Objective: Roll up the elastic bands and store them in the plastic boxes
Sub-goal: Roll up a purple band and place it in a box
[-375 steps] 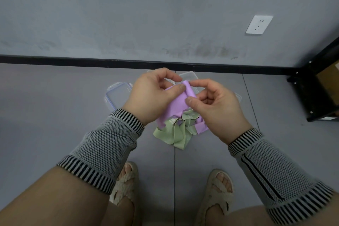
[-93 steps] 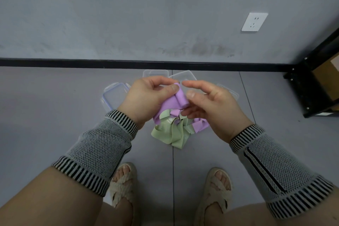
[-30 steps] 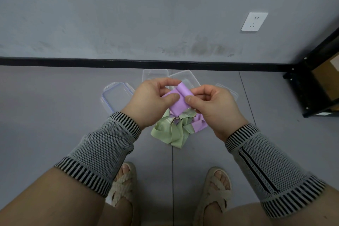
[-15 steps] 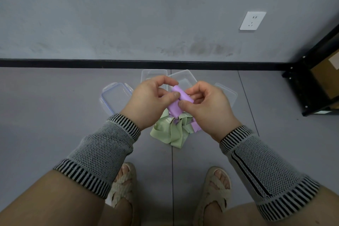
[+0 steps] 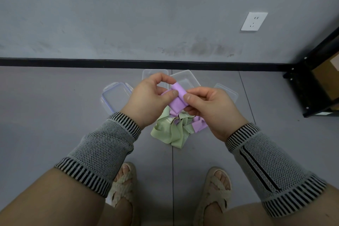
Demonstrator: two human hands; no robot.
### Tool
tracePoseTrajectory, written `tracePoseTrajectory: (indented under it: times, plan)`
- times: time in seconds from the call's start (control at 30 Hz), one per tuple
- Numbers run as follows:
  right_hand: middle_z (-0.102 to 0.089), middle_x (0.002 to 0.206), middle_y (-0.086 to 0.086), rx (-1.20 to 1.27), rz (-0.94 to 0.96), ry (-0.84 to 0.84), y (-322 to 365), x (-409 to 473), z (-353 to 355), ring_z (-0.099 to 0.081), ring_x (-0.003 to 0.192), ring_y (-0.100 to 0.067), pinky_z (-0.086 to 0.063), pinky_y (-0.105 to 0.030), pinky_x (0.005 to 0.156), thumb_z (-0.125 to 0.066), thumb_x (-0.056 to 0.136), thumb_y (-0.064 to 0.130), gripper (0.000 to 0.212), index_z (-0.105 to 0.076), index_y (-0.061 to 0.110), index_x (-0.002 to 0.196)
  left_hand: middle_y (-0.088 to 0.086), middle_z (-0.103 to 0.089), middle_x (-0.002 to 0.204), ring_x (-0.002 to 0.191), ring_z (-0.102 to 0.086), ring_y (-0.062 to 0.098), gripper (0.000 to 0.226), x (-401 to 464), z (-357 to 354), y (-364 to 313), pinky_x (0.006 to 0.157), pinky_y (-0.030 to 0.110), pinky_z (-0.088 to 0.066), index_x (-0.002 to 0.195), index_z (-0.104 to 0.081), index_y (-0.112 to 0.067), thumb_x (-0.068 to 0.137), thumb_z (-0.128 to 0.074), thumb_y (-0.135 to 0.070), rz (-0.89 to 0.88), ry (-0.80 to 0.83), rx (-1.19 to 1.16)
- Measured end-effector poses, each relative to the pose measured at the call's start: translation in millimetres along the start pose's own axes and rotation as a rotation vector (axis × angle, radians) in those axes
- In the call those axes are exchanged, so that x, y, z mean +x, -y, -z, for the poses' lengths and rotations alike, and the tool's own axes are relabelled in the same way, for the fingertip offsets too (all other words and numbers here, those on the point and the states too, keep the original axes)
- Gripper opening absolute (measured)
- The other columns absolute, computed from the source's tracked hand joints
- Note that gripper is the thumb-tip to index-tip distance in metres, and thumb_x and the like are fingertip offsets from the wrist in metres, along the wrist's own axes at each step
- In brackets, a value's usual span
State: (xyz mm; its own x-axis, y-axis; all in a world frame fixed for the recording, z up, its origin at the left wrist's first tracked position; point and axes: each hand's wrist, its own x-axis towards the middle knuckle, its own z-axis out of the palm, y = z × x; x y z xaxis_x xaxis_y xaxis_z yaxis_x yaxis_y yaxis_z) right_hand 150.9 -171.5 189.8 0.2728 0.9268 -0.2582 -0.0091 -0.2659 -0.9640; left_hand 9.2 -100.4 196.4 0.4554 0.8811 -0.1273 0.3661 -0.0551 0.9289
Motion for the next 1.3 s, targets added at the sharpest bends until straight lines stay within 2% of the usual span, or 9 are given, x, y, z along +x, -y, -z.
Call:
tracePoseTrajectory:
  times: [0.17,0.3,0.57,0.7,0.83,0.93,1.07,1.17,1.3]
  plan:
    - [-0.07,0.072,-0.005,-0.045,0.041,-0.092,-2,-2,-5,-0.067,0.063,-0.016,-0.058,-0.036,0.065,-0.066,0.086,0.009,0.006,-0.07,0.012,0.09,0.011,-0.072,0.075,0.033,-0.044,0.0,0.009,-1,0,-3,0.036,0.011,-0.032,0.095,-0.062,-0.014,0.087,-0.063,-0.01,0.052,-0.014,-0.057]
    - [-0.07,0.082,-0.013,-0.139,0.089,-0.153,-2,-1,-8,-0.068,0.079,-0.032,-0.057,-0.047,0.074,-0.07,0.082,0.011,0.009,-0.068,0.011,0.091,0.009,-0.072,0.069,0.054,-0.063,0.007,0.007,-3,-2,-8,0.042,0.009,-0.037,0.093,-0.065,-0.009,0.087,-0.063,-0.008,0.074,-0.009,-0.158]
    - [-0.069,0.082,-0.013,-0.143,0.1,-0.113,-2,-3,-11,-0.066,0.072,-0.023,-0.057,-0.037,0.07,-0.075,0.079,0.018,0.013,-0.068,0.013,0.09,0.017,-0.071,0.075,0.044,-0.057,0.003,0.007,-5,-1,-9,0.039,0.008,-0.035,0.094,-0.062,-0.005,0.087,-0.063,-0.008,0.07,-0.028,-0.174]
    - [-0.07,0.078,-0.007,0.113,-0.003,-0.103,2,0,-6,-0.064,0.063,-0.011,-0.052,-0.022,0.056,-0.058,0.091,0.015,0.012,-0.068,0.009,0.093,0.015,-0.072,0.075,0.057,-0.065,0.008,0.007,-4,1,-8,0.054,0.019,-0.048,0.09,-0.061,-0.014,0.087,-0.063,-0.008,0.047,-0.02,-0.151]
    - [-0.072,0.081,-0.012,0.162,-0.07,-0.05,3,1,-1,-0.065,0.067,-0.017,-0.052,-0.023,0.061,-0.049,0.095,0.015,0.021,-0.068,0.006,0.097,0.021,-0.069,0.083,0.033,-0.047,-0.001,0.01,-7,1,-14,0.036,0.007,-0.032,0.093,-0.056,-0.011,0.089,-0.058,-0.001,0.037,0.008,-0.157]
    - [-0.071,0.084,-0.013,0.108,-0.051,0.001,1,0,-3,-0.062,0.071,-0.018,-0.051,-0.025,0.065,-0.051,0.094,0.011,0.02,-0.071,0.012,0.091,0.022,-0.069,0.086,0.031,-0.045,-0.001,0.011,-8,1,-15,0.035,0.008,-0.031,0.096,-0.055,-0.011,0.09,-0.056,-0.001,0.031,0.013,-0.14]
    - [-0.07,0.085,-0.013,0.059,-0.029,-0.029,1,0,-2,-0.062,0.072,-0.018,-0.052,-0.023,0.062,-0.054,0.093,0.01,0.016,-0.07,0.01,0.093,0.013,-0.072,0.084,0.041,-0.053,-0.001,0.017,-6,1,-11,0.04,0.011,-0.036,0.101,-0.055,-0.018,0.09,-0.058,-0.005,0.049,0.009,-0.142]
    - [-0.072,0.086,-0.014,0.039,-0.014,-0.056,0,-1,-3,-0.067,0.074,-0.019,-0.056,-0.032,0.07,-0.054,0.093,0.011,0.014,-0.068,0.012,0.09,0.006,-0.074,0.081,0.063,-0.066,0.003,0.026,-3,-1,-7,0.049,0.012,-0.042,0.11,-0.058,-0.021,0.088,-0.06,-0.007,0.07,0.002,-0.152]
    - [-0.071,0.087,-0.017,0.052,0.027,-0.065,3,-2,-2,-0.068,0.075,-0.02,-0.058,-0.033,0.074,-0.059,0.089,0.006,0.011,-0.069,0.012,0.089,0.003,-0.074,0.077,0.071,-0.069,0.007,0.016,-2,-2,-8,0.051,0.008,-0.041,0.1,-0.063,-0.019,0.087,-0.062,-0.009,0.093,0.013,-0.199]
